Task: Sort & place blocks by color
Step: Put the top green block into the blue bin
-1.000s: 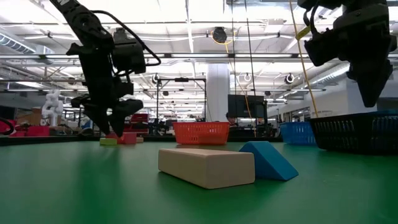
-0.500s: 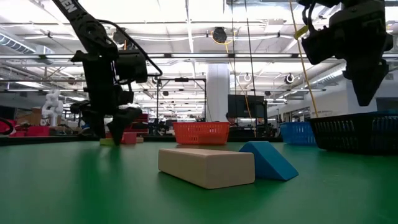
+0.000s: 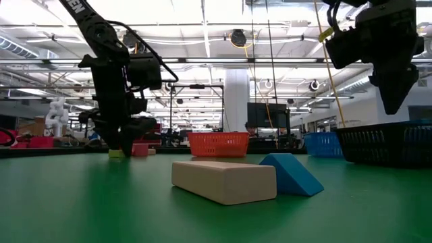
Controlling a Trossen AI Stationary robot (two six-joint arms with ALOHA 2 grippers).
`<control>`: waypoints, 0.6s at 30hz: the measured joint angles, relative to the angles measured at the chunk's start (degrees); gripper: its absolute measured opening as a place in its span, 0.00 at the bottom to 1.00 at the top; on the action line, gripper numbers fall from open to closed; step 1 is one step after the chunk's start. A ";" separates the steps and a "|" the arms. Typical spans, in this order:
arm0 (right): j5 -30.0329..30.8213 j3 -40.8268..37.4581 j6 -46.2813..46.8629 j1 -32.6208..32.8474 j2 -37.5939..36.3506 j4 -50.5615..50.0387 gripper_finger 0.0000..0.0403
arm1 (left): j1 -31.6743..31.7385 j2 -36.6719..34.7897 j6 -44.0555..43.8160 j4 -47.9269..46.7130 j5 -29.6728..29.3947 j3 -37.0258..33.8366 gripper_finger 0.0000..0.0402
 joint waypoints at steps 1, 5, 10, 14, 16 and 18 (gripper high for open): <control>-0.97 0.00 0.29 -0.03 0.00 0.74 0.58 | -0.37 -0.36 0.13 -0.14 -0.10 0.04 0.33; -6.01 0.00 1.18 -0.13 0.00 5.96 0.58 | -2.44 -3.53 1.91 0.01 2.77 0.69 0.33; -8.54 0.00 2.44 -0.42 0.00 16.11 0.58 | -6.23 -9.59 7.10 5.06 3.20 1.89 0.33; -8.36 0.00 2.12 -1.20 0.00 27.73 0.58 | -10.38 -12.49 11.53 13.43 3.72 1.89 0.33; -7.93 0.00 0.39 -2.02 0.00 33.65 0.58 | -12.27 -13.01 13.56 17.94 3.33 1.94 0.33; -5.80 0.00 -2.62 -2.58 0.00 38.28 0.58 | -14.31 -13.21 15.83 21.50 3.38 1.92 0.33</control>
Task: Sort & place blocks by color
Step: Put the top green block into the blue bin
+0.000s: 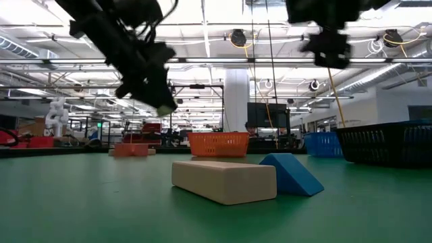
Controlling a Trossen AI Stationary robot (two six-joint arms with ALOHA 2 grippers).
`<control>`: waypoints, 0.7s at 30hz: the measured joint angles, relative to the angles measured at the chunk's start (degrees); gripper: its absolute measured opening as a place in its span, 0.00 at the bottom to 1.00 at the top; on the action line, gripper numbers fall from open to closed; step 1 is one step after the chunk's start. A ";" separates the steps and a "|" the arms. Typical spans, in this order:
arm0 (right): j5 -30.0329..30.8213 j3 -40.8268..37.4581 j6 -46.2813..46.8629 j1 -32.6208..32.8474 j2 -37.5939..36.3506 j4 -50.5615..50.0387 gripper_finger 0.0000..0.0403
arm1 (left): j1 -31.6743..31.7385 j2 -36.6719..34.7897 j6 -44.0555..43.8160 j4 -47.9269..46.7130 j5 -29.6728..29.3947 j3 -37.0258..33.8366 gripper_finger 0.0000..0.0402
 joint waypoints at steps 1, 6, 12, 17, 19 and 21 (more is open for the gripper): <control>1.67 0.02 -2.21 -0.25 0.00 1.92 0.58 | -0.94 -0.02 1.21 2.45 0.34 0.03 0.33; 7.68 0.00 -12.64 -0.88 0.00 5.65 0.58 | -5.54 -0.03 9.66 10.10 0.29 0.07 0.33; 11.79 0.00 -6.43 -2.62 1.07 8.17 0.58 | -10.18 -0.05 22.48 18.27 -2.41 0.08 0.33; 12.30 0.00 0.91 -4.97 5.15 13.55 0.58 | -12.63 0.40 33.55 23.58 -5.05 0.09 0.33; 9.91 0.00 3.48 -6.32 6.96 17.12 0.58 | -13.23 0.35 36.40 25.12 -5.13 0.13 0.33; 6.12 0.00 4.94 -7.72 8.97 21.21 0.58 | -13.70 0.35 37.97 25.51 -5.15 0.13 0.33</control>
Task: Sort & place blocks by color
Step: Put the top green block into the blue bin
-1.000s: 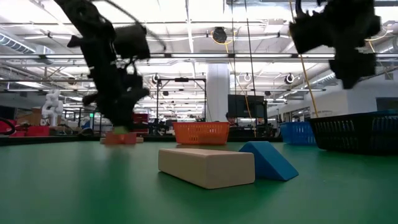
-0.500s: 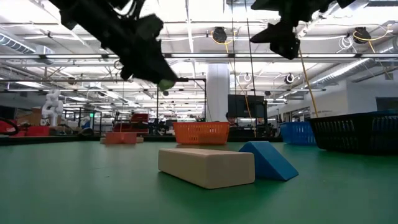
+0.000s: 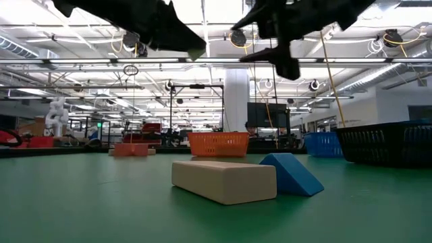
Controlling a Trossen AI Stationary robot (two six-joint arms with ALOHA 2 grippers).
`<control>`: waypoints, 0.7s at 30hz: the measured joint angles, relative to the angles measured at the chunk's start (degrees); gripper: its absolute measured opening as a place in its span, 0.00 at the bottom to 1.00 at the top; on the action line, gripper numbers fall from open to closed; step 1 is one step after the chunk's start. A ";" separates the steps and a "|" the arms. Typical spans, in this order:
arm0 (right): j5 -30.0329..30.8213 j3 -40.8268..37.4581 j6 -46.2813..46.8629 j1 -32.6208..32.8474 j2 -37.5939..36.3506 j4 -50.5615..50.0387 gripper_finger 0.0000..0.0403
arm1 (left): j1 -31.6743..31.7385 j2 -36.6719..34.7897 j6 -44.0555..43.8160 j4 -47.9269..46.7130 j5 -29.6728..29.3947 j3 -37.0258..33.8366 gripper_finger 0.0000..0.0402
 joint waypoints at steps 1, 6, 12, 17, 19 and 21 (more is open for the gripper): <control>-1.35 0.00 0.02 -0.47 0.97 2.08 0.58 | -0.14 0.00 0.57 0.01 0.01 0.00 0.33; -2.54 0.02 0.13 -0.91 6.40 14.69 0.58 | -0.40 0.47 0.74 0.43 -0.03 0.00 0.33; -2.53 0.02 0.16 -2.01 11.12 22.44 0.58 | -0.38 1.39 0.67 1.24 -0.33 0.06 0.33; 0.54 0.02 0.18 -2.85 12.58 22.33 0.58 | -0.14 2.31 3.20 3.41 -2.26 0.09 0.33; 1.86 0.02 0.13 -2.87 12.62 22.76 0.58 | 0.09 2.87 4.55 3.64 -2.41 0.03 0.33; 2.09 0.02 0.15 -2.87 13.20 23.18 0.58 | 0.27 3.22 5.63 4.47 -2.51 -0.01 0.33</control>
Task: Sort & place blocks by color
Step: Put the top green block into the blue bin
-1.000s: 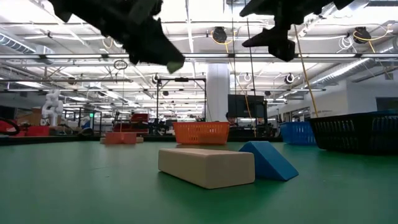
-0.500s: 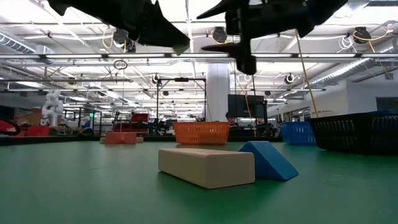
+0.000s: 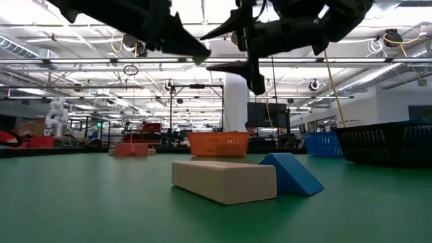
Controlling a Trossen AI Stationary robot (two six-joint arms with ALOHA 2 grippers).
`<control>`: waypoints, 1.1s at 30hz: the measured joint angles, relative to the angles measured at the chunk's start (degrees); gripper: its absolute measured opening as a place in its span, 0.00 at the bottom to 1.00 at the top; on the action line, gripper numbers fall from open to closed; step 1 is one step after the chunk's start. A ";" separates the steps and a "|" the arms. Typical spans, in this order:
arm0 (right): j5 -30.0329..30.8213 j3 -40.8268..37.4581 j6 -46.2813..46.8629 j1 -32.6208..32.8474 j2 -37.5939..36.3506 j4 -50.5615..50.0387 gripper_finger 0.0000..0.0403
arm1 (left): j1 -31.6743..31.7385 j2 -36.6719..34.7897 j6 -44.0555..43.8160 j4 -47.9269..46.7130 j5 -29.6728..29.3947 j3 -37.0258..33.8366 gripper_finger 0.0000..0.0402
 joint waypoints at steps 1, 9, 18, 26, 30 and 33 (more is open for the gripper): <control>0.02 0.00 0.05 0.00 0.11 -0.41 0.57 | 0.34 0.34 0.66 1.09 -0.02 0.13 0.33; 1.65 0.00 -0.17 0.02 1.67 0.39 0.47 | 2.21 1.87 3.61 2.97 0.01 0.01 0.33; 1.27 0.09 -2.36 -1.30 2.10 -0.22 0.15 | 2.36 2.97 3.99 3.65 -0.80 0.01 0.35; -0.05 -0.02 -9.72 -3.86 1.68 -7.21 0.10 | 1.69 2.73 -0.04 5.91 0.06 0.12 0.70; -0.09 -0.02 -12.72 -6.71 -0.35 -13.81 0.10 | 1.47 2.69 -0.74 6.14 -3.40 0.12 0.79; 0.22 -0.02 -15.65 -9.46 -3.76 -19.48 0.10 | 1.23 2.69 -2.50 5.40 -10.13 0.12 0.79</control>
